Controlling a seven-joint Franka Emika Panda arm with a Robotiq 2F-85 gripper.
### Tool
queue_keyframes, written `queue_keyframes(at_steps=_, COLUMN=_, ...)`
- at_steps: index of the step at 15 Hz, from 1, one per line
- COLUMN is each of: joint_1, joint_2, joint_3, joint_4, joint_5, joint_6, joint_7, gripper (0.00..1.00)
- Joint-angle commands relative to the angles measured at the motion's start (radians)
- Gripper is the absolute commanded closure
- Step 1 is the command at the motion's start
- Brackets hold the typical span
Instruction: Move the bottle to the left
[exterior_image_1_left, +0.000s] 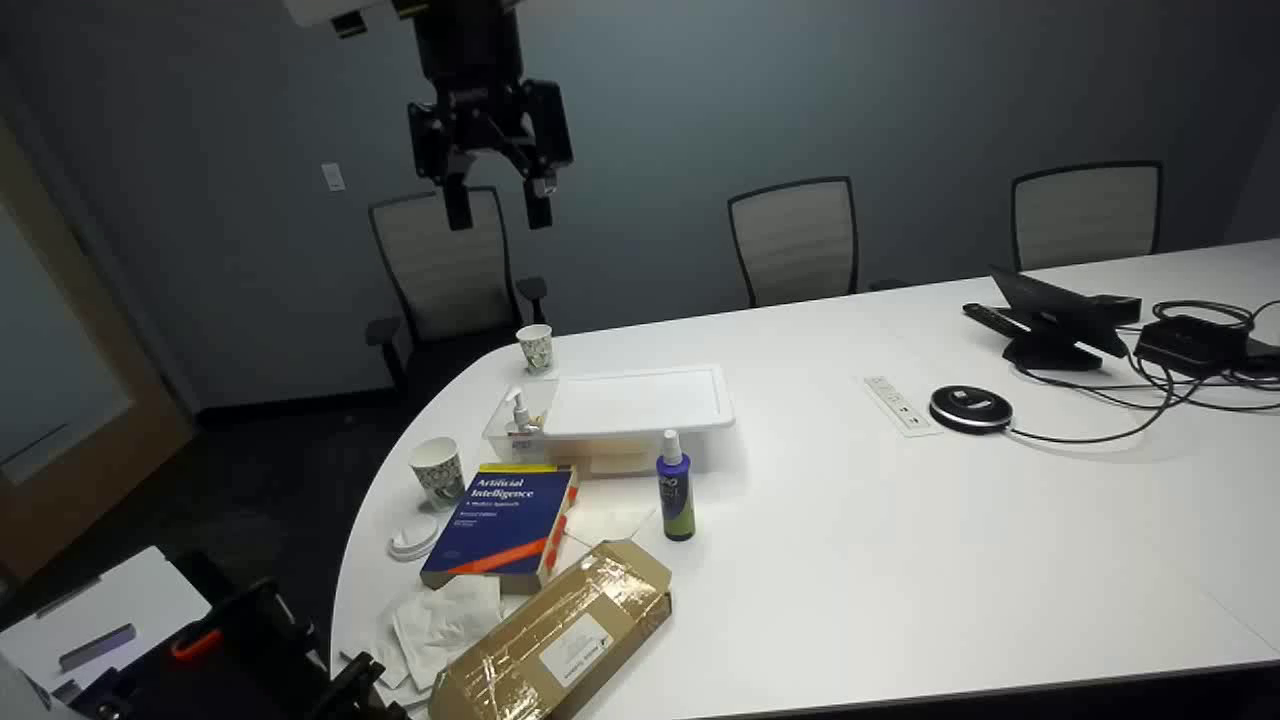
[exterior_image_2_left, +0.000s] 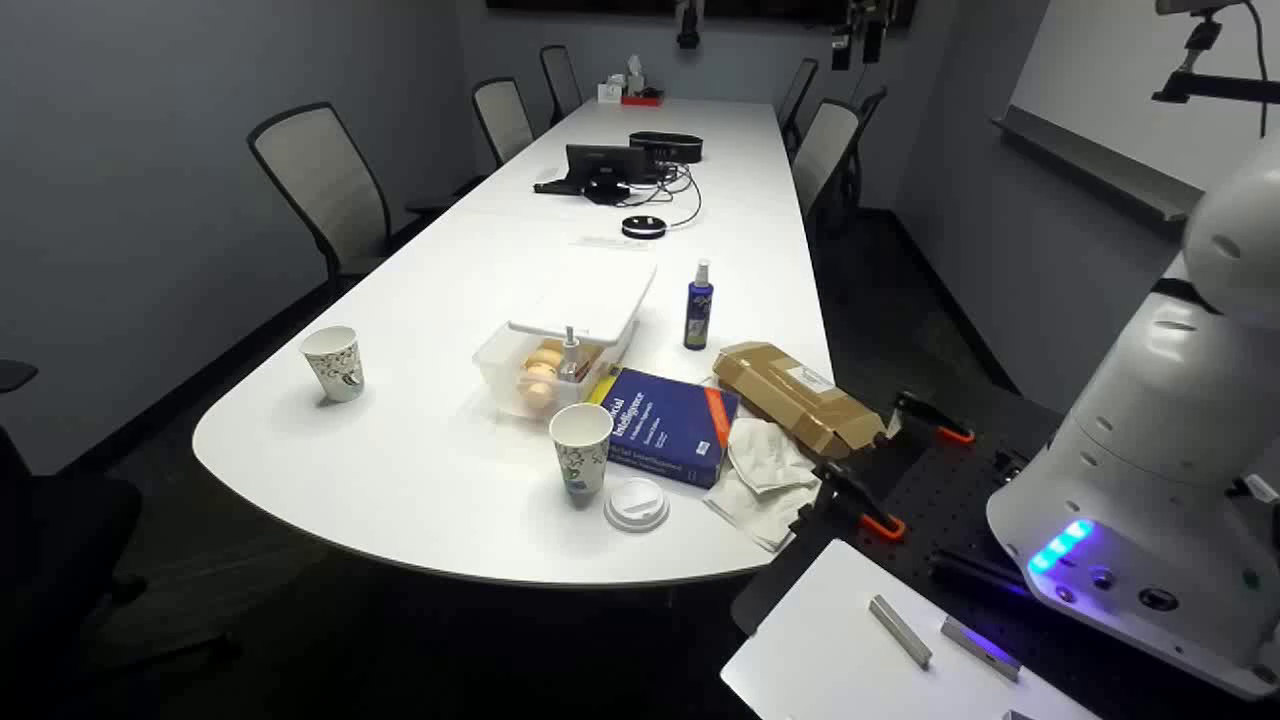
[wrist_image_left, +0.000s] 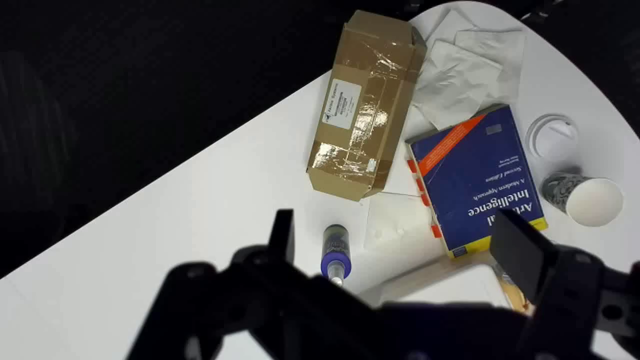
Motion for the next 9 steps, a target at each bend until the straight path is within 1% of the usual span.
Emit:
queue_keyframes(at_steps=1, joint_1=-0.010, joint_2=0.002, joint_3=0.009, joint_4=0.003, joint_5=0.003, joint_6=-0.003, joint_7=-0.002, gripper=0.00)
queue_keyframes(at_steps=5, joint_1=-0.010, joint_2=0.002, joint_3=0.009, joint_4=0.003, joint_5=0.003, joint_6=-0.003, joint_7=-0.002, gripper=0.00)
queue_keyframes(at_steps=8, joint_1=-0.011, joint_2=0.057, joint_3=0.005, joint_4=0.027, joint_5=0.063, joint_6=0.058, joint_7=0.068, gripper=0.00)
queue_keyframes(at_steps=9, joint_1=-0.010, joint_2=0.086, joint_3=0.003, joint_4=0.037, joint_5=0.106, joint_6=0.094, joint_7=0.097, gripper=0.00)
